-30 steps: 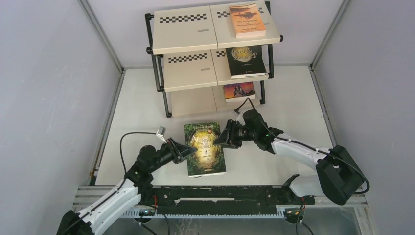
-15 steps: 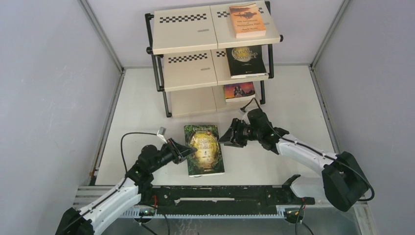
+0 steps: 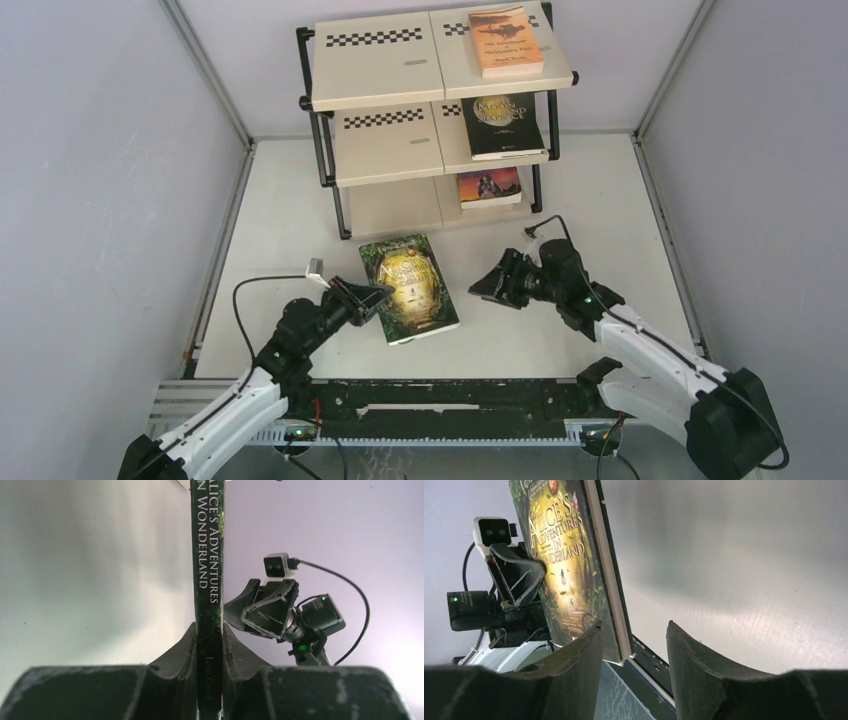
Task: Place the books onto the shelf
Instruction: Pick up the book from the center of the board.
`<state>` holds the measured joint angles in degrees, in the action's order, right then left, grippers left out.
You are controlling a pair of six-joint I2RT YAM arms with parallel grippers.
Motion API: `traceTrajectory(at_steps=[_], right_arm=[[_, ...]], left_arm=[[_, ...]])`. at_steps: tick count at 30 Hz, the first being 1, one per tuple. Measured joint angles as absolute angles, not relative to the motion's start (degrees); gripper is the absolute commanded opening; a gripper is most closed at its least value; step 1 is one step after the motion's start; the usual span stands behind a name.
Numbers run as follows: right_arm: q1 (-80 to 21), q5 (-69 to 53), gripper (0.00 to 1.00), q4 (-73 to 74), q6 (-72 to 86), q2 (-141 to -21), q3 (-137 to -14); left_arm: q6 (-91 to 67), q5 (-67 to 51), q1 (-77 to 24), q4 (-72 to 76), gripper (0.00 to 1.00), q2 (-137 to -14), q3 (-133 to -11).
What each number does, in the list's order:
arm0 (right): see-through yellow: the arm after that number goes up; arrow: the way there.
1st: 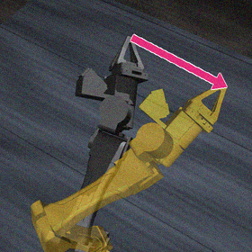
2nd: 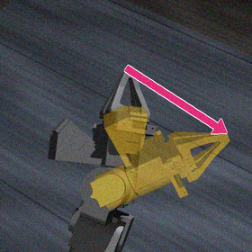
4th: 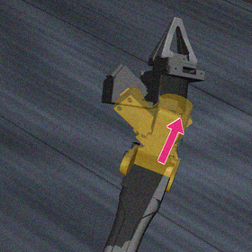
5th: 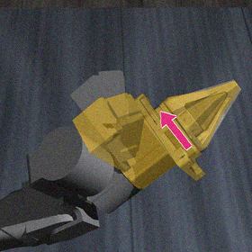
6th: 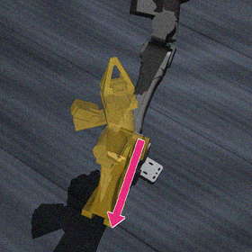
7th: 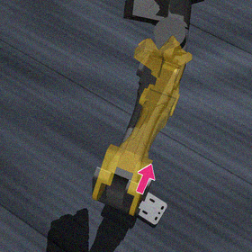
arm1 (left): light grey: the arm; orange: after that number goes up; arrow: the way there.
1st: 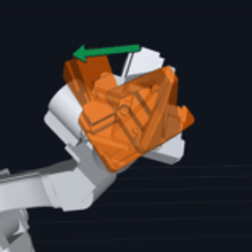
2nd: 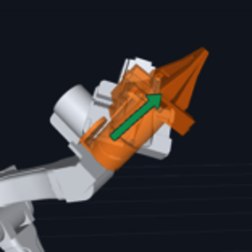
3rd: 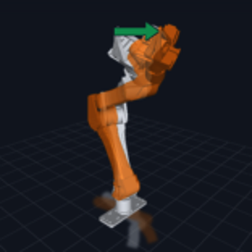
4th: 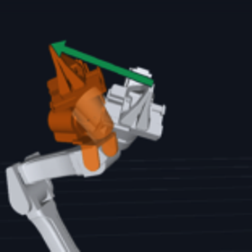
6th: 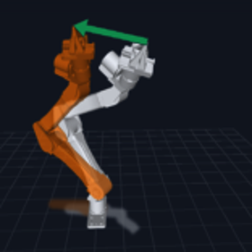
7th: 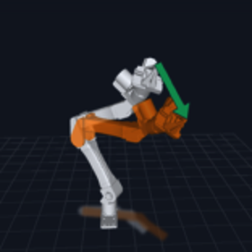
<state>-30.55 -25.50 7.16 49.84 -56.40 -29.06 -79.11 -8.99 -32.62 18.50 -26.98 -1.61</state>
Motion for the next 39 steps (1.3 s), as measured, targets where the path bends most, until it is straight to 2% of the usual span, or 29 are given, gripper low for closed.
traceTrajectory(at_steps=[4, 12, 25, 39], right_arm=[[-30.09, -24.40, 0.61, 5.37, 52.01, -49.28, -24.36], [-30.06, -22.83, 0.61, 0.03, 60.20, -38.94, -16.40], [-36.05, -22.09, 0.61, -11.27, 68.36, -39.88, -13.02], [-36.97, -21.50, 0.61, -15.97, 69.47, -44.05, -12.99]], left_arm=[[-80.97, -7.18, -32.64, 18.74, 0.00, -26.46, -1.61], [-84.09, -2.70, -32.97, 19.03, 0.00, -23.57, -1.61], [-85.62, -0.08, -35.92, 19.25, 0.00, -24.91, -1.61], [-86.50, 1.21, -37.19, 22.57, 0.00, -27.97, -1.76]])
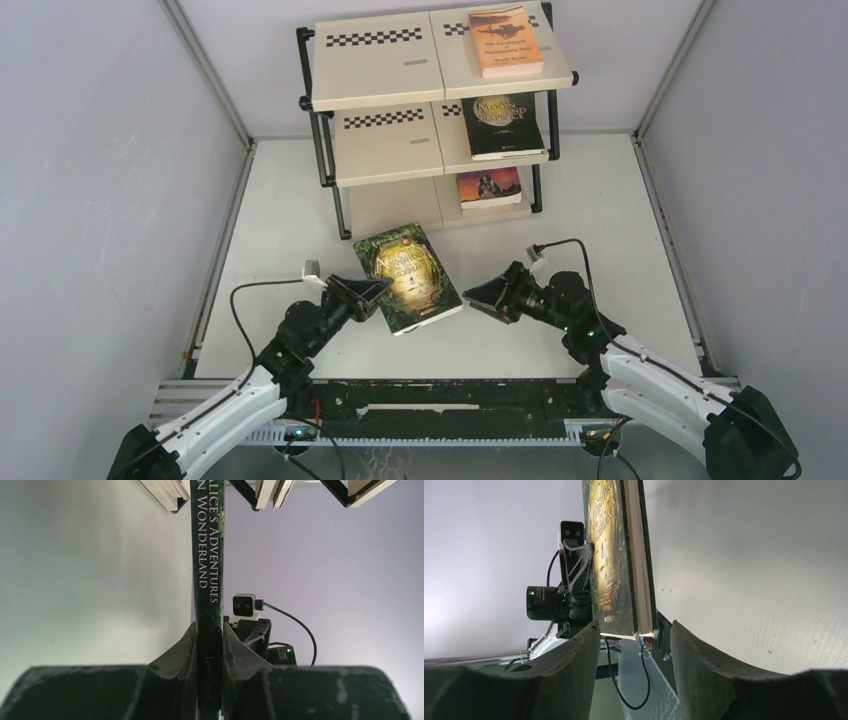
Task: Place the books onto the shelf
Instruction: Pick up the book from the center of the board.
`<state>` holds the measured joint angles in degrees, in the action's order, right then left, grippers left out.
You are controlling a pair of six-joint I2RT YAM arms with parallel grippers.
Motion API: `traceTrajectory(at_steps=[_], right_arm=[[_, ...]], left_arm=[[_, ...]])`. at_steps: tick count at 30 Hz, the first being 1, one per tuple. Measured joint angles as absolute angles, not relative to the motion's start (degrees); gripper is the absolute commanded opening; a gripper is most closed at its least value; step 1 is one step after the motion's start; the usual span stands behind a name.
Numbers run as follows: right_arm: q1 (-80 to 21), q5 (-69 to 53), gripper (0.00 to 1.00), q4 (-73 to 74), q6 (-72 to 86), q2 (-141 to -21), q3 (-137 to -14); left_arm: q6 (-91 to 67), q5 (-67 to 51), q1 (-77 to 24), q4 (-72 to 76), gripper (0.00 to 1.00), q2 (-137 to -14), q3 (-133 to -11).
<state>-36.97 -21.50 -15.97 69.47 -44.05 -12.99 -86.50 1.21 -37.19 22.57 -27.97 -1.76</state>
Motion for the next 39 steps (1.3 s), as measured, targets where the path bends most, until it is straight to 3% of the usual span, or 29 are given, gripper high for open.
traceTrajectory(at_steps=[31, 39], right_arm=[[-40.51, -24.43, 0.59, -27.66, 70.94, -59.35, -16.16], [-41.63, -24.60, 0.47, -30.11, 71.85, -61.60, -16.32]], left_arm=[[-88.03, 1.13, -39.48, 32.71, 0.00, -38.15, -1.87], [-88.36, -0.19, -39.66, 35.92, 0.00, -40.38, -2.17]])
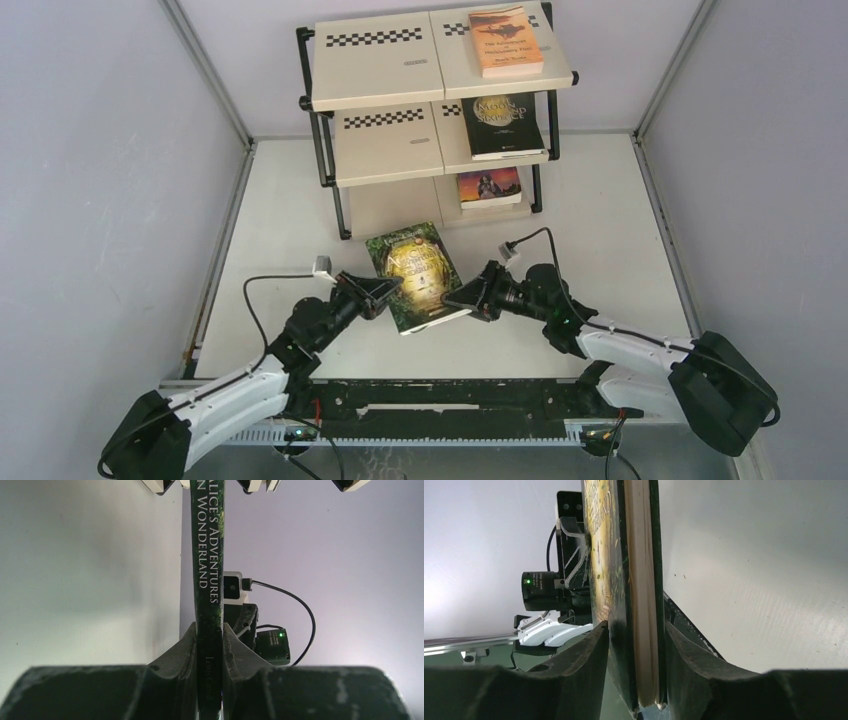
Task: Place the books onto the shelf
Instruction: Pick up the book from the center of the board.
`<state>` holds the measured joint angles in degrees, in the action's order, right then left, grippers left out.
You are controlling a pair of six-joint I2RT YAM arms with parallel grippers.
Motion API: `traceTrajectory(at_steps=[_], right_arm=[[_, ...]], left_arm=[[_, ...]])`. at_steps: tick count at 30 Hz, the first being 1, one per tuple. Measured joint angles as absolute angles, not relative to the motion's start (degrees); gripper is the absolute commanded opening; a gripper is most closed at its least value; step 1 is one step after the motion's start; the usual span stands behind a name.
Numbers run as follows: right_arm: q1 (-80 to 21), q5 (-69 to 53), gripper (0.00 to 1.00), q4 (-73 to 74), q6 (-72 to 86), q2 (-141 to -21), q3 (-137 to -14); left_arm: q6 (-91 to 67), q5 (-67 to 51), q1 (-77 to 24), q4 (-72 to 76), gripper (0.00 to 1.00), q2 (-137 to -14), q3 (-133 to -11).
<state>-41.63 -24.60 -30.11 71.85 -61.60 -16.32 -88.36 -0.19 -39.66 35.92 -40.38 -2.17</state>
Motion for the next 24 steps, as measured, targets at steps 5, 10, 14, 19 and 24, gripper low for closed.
traceTrajectory(at_steps=[5, 10, 14, 19, 24], right_arm=[[-41.76, -24.91, 0.27, -31.79, 72.90, -62.33, -16.32], [-41.47, -24.95, 0.00, -34.68, 75.57, -62.30, -16.36], [-41.32, -24.91, 0.00, -35.48, 76.47, -61.98, -16.36], [-41.32, -24.71, 0.00, -35.35, 76.64, -60.73, -16.36], [-41.32, -25.17, 0.00, -34.00, 76.47, -57.74, -16.36]], left_arm=[[-88.90, -0.73, -39.79, 38.81, 0.00, -42.83, -2.17], [-90.24, -0.27, -39.55, 41.56, 0.00, -45.28, -2.17], [-91.00, -0.21, -39.46, 44.47, 0.07, -46.85, -2.17], [-91.15, -0.47, -39.46, 46.09, 0.28, -47.11, -2.17], [-91.55, -3.22, -39.90, 46.61, 0.48, -45.01, -2.17]])
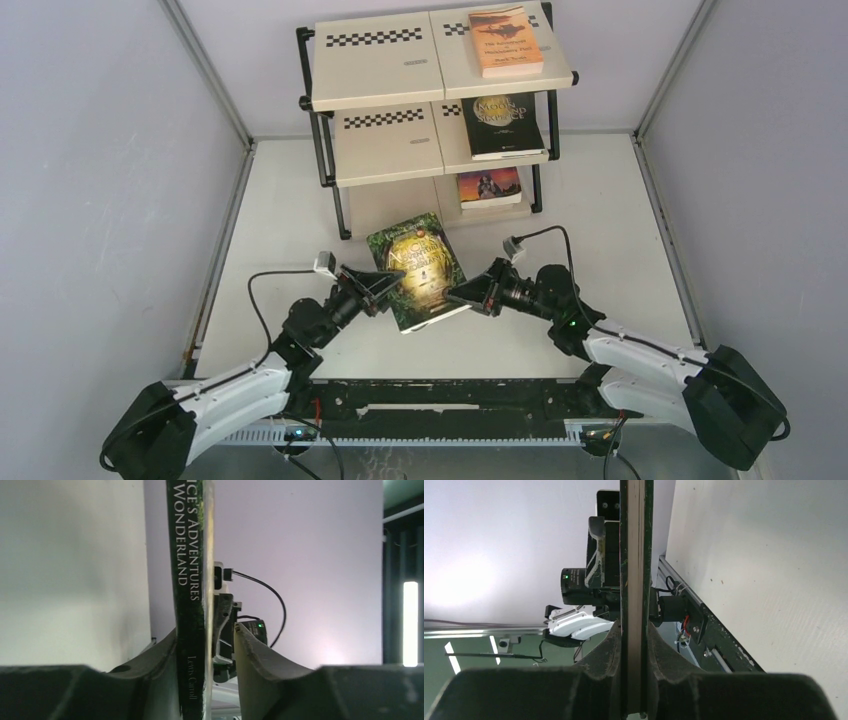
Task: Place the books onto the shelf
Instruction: Pick up the book from the center of the board.
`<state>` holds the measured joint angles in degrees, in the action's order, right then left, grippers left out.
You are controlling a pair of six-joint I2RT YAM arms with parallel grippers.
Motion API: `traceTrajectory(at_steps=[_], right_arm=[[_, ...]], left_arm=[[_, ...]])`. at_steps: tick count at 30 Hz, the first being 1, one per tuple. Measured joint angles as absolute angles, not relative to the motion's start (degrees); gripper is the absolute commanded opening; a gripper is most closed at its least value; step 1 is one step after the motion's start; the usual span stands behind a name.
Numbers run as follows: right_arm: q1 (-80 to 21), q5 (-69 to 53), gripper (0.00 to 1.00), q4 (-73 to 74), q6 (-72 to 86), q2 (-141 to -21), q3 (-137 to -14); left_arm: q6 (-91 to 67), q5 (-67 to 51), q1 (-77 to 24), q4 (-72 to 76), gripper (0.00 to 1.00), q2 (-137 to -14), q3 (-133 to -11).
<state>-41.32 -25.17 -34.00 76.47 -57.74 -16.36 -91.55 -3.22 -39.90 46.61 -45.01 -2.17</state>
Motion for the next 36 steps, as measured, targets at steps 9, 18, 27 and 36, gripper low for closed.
traceTrajectory(at_steps=[9, 18, 27, 36], right_arm=[[-39.99, -26.33, 0.00, -28.40, 76.29, -51.46, -16.36], [-37.56, -27.20, 0.00, -23.77, 76.25, -46.78, -17.19], [-33.76, -27.83, 0.00, -19.44, 76.18, -45.04, -20.21], [-29.82, -30.81, 0.00, -16.84, 75.79, -45.04, -24.75]], left_arm=[[-91.53, -6.76, -40.12, 48.25, 0.71, -41.43, -2.17], [-90.83, -8.25, -40.18, 46.09, 0.74, -38.79, -3.57], [-88.86, -9.08, -40.18, 42.46, 0.75, -35.97, -5.17], [-87.42, -9.28, -40.18, 39.51, 0.75, -34.94, -5.39]])
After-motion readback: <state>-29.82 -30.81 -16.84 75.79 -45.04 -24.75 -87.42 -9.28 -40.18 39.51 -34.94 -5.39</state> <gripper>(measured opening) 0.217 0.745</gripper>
